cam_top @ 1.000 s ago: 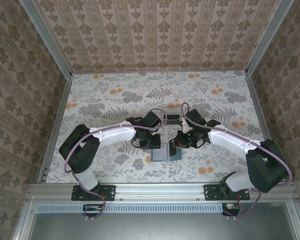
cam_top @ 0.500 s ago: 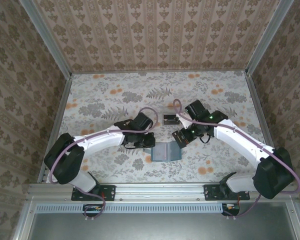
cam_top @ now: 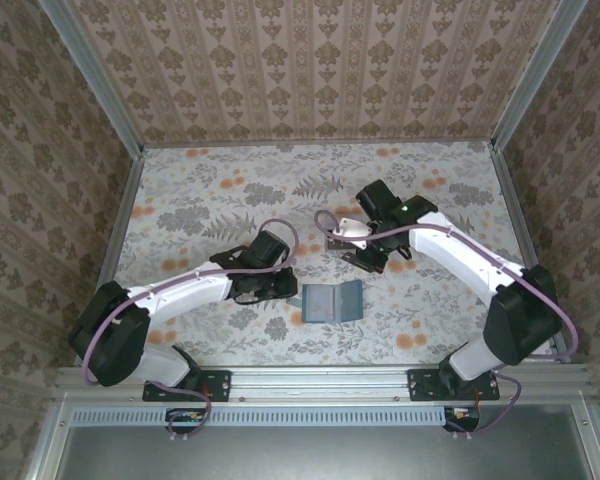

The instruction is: Take the credit cards out of the card holder

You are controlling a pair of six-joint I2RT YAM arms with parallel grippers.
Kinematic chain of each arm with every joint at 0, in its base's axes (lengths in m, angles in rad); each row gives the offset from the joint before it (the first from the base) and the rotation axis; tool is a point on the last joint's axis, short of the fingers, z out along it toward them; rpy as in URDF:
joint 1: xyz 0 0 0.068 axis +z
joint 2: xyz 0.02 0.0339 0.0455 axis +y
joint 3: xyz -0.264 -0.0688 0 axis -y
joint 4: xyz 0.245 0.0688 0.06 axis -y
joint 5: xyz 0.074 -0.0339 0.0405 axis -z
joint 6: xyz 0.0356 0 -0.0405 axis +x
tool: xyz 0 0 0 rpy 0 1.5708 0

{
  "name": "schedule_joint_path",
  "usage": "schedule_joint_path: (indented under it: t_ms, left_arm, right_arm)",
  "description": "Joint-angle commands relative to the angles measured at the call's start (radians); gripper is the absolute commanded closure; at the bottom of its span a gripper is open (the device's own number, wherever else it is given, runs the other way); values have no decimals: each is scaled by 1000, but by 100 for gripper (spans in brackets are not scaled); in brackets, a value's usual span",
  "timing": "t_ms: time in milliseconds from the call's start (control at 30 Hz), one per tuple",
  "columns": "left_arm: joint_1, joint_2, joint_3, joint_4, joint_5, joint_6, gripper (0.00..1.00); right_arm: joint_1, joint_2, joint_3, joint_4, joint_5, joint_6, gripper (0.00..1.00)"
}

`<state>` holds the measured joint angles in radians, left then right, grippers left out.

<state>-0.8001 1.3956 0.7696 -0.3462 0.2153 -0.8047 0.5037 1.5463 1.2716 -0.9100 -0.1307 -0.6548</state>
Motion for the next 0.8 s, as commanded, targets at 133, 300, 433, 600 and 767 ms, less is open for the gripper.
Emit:
schedule_joint_path:
  t_ms: [133,300,433,600,767]
  left_arm:
    - [14,-39,-28,-14,-8,-21,86]
    - [28,-50,-30,-45,-13,-17,86]
    - [37,-53,-34,-49,-9,-16,86]
    - [51,-52,-35,-53,-5,-15,86]
    - [68,-49,-35,-61,2,-14,86]
  right_arm:
    - [3,156,197,-170,93,-206,100]
    - [2,248,301,-199,117,-281,100]
    - [2,323,395,-243,126,-324,100]
    - [3,411,514,-300,141,-351,100]
    - [2,491,618,-337,147,-382,100]
